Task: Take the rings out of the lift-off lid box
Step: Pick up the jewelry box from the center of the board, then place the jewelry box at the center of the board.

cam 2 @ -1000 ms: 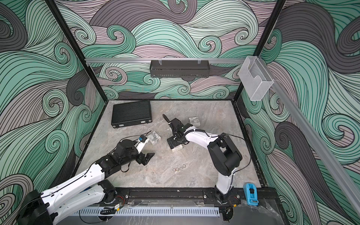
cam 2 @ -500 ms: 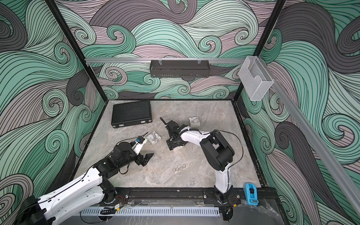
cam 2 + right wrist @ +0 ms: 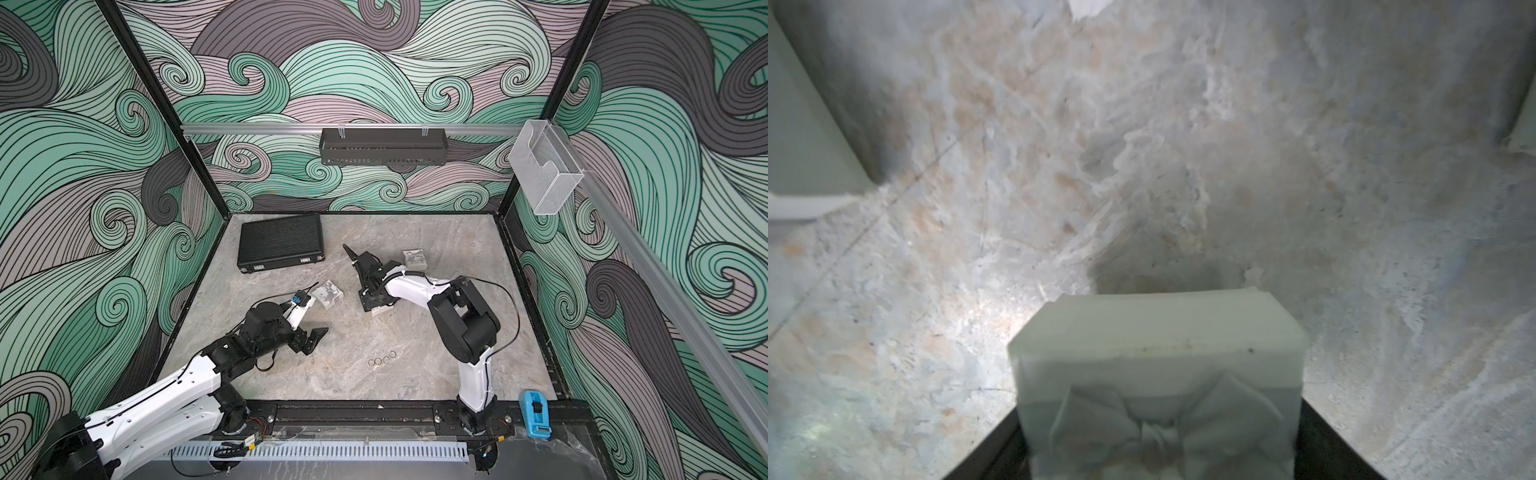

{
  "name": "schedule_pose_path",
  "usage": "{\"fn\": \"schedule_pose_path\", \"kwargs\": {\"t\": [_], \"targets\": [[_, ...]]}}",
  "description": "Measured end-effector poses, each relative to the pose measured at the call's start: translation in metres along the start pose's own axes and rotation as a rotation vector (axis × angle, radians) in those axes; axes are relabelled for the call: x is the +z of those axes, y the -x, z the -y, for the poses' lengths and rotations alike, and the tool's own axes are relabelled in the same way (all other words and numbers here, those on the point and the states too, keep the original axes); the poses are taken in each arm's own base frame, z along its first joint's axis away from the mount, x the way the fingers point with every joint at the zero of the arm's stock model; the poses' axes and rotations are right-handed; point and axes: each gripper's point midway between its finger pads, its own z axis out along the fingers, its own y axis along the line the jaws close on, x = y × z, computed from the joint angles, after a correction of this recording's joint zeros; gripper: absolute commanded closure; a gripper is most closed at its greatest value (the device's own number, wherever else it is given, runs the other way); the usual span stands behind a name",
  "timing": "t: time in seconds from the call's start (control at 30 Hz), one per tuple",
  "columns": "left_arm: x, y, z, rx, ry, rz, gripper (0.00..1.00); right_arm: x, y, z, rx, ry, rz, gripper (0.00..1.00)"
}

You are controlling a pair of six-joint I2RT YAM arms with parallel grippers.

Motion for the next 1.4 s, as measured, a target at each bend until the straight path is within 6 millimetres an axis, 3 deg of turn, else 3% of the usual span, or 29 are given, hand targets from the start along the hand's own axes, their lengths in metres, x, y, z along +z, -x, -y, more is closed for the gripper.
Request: {"fn": "schedule_pose_path", "kwargs": {"t": [0.2,0.33,0.47,0.6,0.73,0.93,1.03,1.13,1.27,1.33,1.4], "targets": [[-0.001,0.006,0.000,0.001,-0.001,0.011,0.01,-0.015,0.069,0.041,0.142,-0.020,0.124,0.26],[-0.002,0.008,0.000,0.001,-0.001,0.012,0.01,0.005,0.094,0.062,0.194,-0.041,0.131,0.26],[-0.002,0.007,0.000,0.001,0.000,0.008,0.01,0.034,0.096,0.073,0.212,-0.061,0.082,0.26],[-0.002,0.007,0.000,0.002,0.000,0.009,0.01,0.047,0.088,0.078,0.216,-0.072,0.039,0.26],[-0.002,0.007,0.000,0.003,0.001,0.009,0.01,0.048,0.086,0.080,0.219,-0.075,0.028,0.21],[-0.003,0.007,-0.006,-0.001,0.036,0.009,0.01,0.046,0.088,0.080,0.217,-0.074,0.031,0.01],[-0.005,0.012,-0.007,-0.005,0.041,0.008,0.01,0.044,0.087,0.080,0.211,-0.074,0.027,0.00],[-0.014,0.029,-0.008,-0.019,0.055,0.015,0.01,0.030,0.088,0.080,0.196,-0.072,0.033,0.00],[-0.035,0.065,-0.009,-0.047,0.065,0.044,0.01,-0.022,0.102,0.072,0.136,-0.045,0.123,0.00],[-0.047,0.075,-0.008,-0.062,0.065,0.048,0.01,-0.054,0.105,0.052,0.064,-0.001,0.188,0.00],[-0.060,0.078,-0.007,-0.072,0.065,0.042,0.01,-0.080,0.103,0.017,-0.041,0.064,0.245,0.00]]}}
